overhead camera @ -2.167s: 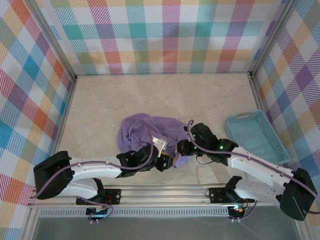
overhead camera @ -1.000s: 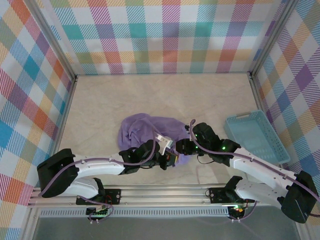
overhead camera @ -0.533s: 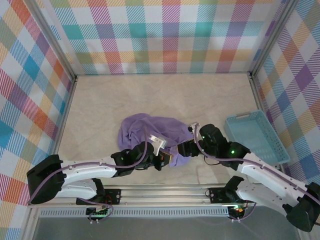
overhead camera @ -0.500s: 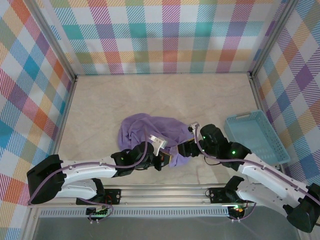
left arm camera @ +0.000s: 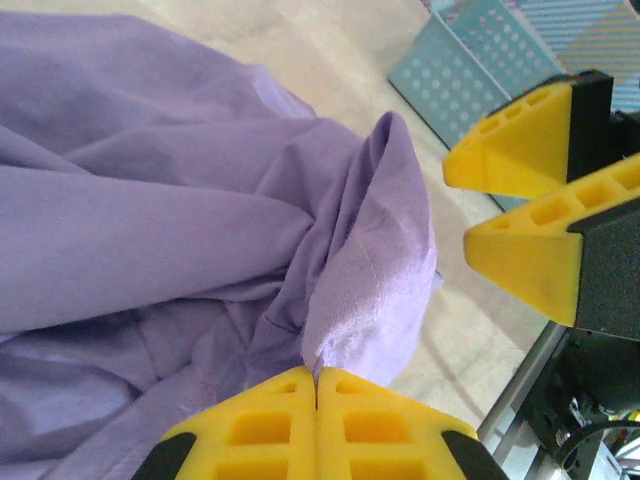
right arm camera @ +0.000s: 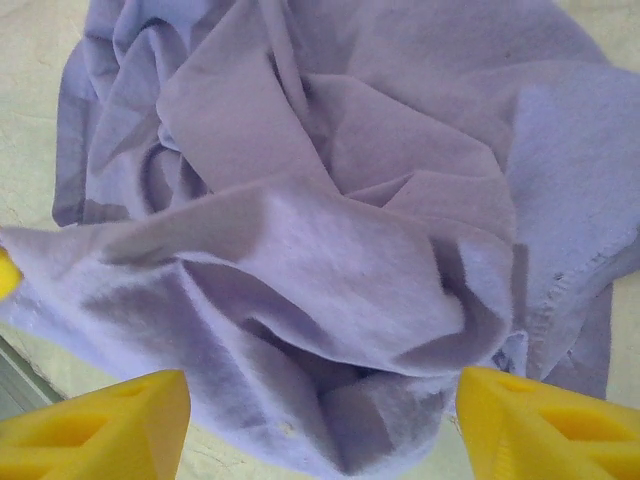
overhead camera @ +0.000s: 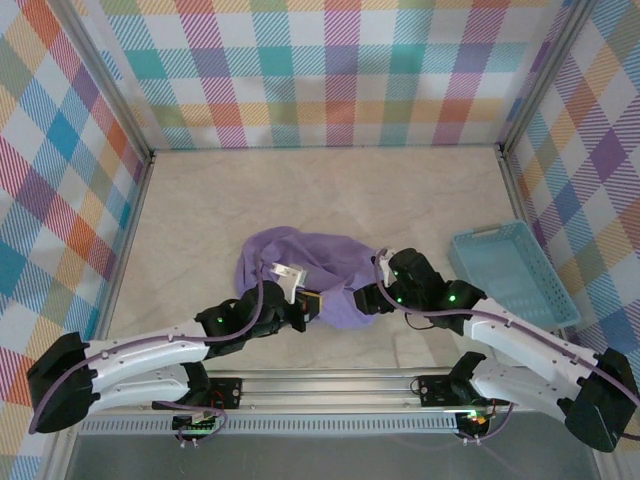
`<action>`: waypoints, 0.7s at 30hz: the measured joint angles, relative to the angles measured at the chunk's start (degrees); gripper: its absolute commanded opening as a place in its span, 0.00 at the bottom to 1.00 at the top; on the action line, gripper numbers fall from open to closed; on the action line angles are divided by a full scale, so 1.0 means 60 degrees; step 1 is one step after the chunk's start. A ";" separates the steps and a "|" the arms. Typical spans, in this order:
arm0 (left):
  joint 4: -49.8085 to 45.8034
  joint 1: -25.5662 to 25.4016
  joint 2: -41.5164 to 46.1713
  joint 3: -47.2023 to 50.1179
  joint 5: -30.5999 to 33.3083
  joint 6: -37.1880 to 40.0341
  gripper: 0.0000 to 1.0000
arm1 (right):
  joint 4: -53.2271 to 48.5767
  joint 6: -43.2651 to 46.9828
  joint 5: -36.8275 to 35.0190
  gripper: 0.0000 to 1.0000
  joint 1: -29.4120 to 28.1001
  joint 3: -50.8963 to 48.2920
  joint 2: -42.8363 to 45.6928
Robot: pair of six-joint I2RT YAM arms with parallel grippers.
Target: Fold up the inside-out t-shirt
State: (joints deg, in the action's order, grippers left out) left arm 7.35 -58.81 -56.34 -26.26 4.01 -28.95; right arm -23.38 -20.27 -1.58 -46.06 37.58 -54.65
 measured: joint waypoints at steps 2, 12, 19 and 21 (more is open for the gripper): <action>-0.0091 0.0022 0.0138 0.0025 0.0018 0.0004 0.00 | 0.0069 0.0124 0.0007 0.72 0.0000 0.0000 0.0109; -0.0543 0.0022 0.0146 0.0157 -0.0011 0.0044 0.00 | 0.0321 0.2095 0.0339 0.84 0.0000 0.0590 -0.0437; -0.0892 0.0022 0.0233 0.0535 0.0506 -0.0266 0.00 | 0.0353 0.2532 0.0601 0.85 0.0222 0.1636 -0.1912; -0.1257 0.0073 0.0492 0.0809 0.0987 -0.0546 0.00 | 0.0284 0.2495 0.0594 0.84 0.0284 0.1636 -0.2401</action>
State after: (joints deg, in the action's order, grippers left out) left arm -0.19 -58.37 -53.39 -21.41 9.93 -32.23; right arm -21.67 -5.30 1.98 -44.36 47.40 -69.06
